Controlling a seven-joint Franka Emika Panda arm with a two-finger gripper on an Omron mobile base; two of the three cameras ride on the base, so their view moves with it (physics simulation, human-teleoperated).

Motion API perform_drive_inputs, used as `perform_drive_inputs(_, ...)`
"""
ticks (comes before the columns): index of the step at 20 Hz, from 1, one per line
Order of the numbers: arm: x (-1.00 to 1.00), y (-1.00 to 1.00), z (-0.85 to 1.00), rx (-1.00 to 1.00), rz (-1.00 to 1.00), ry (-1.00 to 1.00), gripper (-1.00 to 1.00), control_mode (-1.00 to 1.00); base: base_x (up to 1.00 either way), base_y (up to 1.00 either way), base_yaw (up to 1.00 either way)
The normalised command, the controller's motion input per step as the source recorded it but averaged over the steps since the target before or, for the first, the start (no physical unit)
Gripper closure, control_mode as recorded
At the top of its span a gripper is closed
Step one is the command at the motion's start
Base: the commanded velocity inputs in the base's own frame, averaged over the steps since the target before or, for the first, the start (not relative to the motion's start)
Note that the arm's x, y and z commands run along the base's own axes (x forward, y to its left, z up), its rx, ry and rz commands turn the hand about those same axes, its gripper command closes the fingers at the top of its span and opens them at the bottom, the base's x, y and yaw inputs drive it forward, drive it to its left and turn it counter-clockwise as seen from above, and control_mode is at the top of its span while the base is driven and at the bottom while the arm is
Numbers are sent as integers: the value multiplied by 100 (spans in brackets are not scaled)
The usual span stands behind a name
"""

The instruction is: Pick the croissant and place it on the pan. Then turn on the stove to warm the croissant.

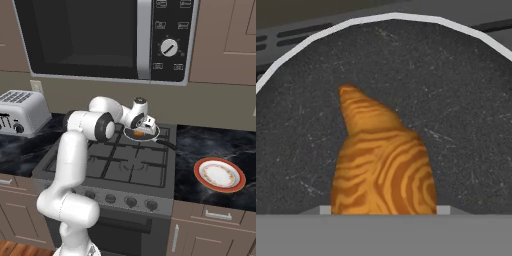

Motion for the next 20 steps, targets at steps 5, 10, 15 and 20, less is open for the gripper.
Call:
perform_drive_inputs(5,0,0,-6,0,0,0,-100,-100,0,0,0)
perform_drive_inputs(10,-5,0,0,0,0,-10,-100,-100,0,0,0)
perform_drive_inputs(15,-21,0,19,0,0,-17,-100,-100,0,0,0)
perform_drive_inputs(20,-55,-4,23,0,0,-21,-100,-100,0,0,0)
